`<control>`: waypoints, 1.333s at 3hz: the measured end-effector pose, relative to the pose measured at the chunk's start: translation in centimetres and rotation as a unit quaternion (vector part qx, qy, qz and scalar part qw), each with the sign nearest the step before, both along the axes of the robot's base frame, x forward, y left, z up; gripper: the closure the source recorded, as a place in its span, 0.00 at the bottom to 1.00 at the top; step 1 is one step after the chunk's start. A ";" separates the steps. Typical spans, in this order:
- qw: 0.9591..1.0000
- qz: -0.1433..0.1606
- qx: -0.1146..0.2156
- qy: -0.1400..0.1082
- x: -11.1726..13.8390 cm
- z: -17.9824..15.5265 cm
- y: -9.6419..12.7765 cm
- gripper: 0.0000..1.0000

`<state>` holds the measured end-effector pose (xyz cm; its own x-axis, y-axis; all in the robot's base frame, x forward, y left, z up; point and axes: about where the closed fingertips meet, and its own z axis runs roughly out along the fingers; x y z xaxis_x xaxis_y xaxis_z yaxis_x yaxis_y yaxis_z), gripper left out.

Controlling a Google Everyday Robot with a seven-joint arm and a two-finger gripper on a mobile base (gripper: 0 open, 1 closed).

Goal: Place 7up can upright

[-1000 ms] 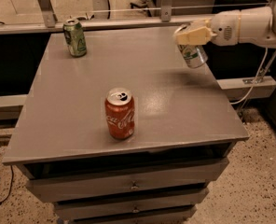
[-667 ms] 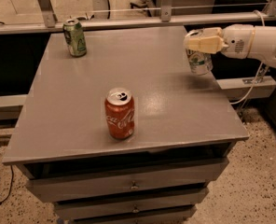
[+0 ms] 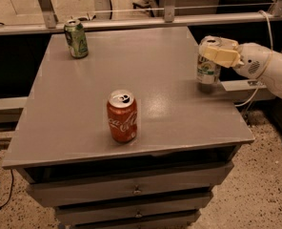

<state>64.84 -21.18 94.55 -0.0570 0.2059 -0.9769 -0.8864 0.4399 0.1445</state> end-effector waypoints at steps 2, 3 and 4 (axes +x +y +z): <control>0.999 0.006 0.041 -0.013 -1.6 -1.4 0.0 0.60; 0.999 0.009 0.051 -0.011 -2.1 -2.4 0.5 0.36; 0.998 0.012 0.055 -0.010 -2.4 -3.2 0.9 0.13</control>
Offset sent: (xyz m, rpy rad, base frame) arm -0.0252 -0.0014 -0.0303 0.1152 -0.0325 0.0105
